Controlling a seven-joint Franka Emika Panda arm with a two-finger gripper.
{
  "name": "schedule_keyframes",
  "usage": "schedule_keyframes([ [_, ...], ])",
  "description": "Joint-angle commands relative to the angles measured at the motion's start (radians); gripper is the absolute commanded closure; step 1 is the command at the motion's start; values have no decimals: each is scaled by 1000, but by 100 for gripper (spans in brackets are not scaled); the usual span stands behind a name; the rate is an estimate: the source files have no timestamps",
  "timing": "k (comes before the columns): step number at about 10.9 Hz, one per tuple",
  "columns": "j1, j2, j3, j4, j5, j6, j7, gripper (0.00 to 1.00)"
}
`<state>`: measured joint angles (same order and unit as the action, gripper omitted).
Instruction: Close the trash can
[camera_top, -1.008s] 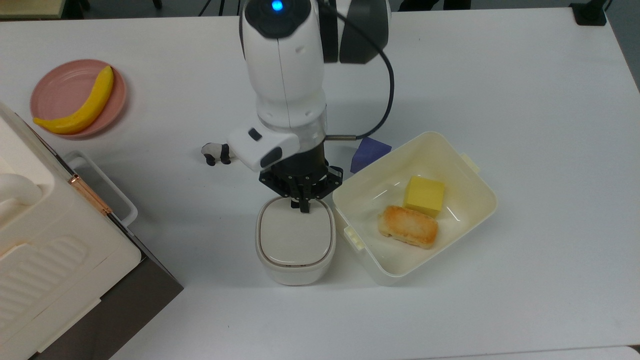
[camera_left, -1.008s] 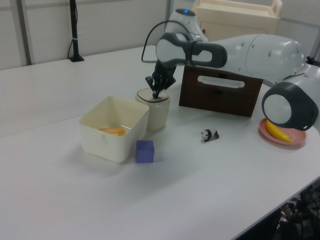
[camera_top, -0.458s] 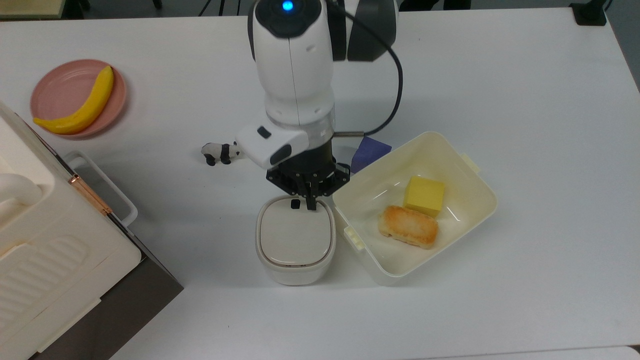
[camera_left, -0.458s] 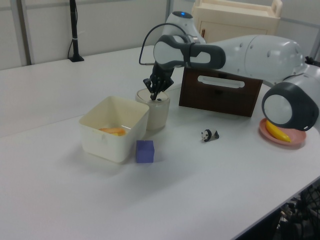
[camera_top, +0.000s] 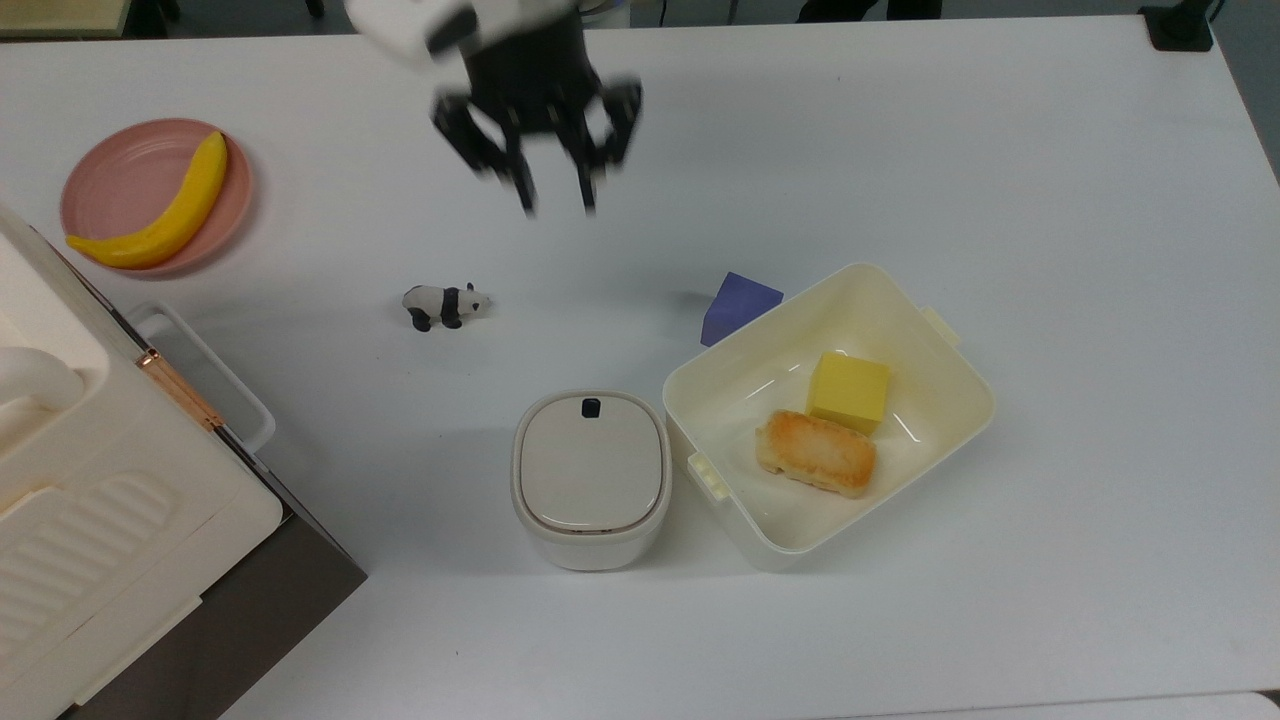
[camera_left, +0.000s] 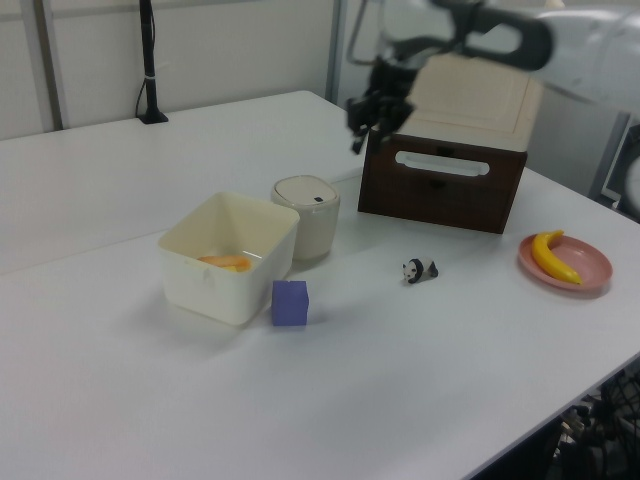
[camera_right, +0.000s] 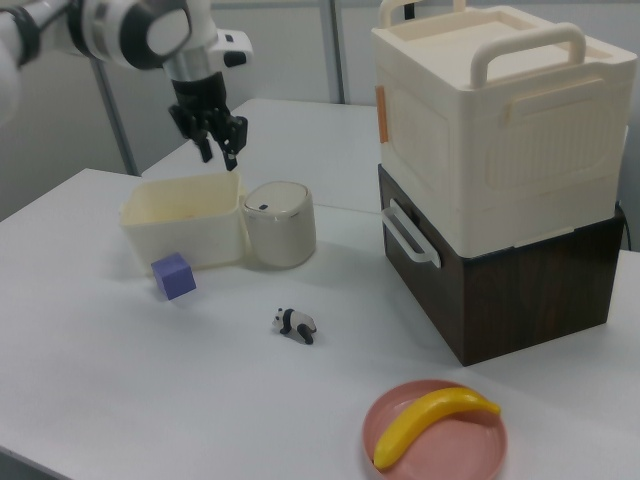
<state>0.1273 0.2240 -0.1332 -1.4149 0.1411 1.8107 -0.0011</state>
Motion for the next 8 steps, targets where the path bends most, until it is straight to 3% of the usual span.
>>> schedule_keyframes([
  [1, -34, -225, 61, -238, -153, -102, -56, 0],
  [6, -98, -244, 75, -268, -166, -140, -102, 0],
  [8, -101, -241, 72, -262, -112, -133, -100, 0],
])
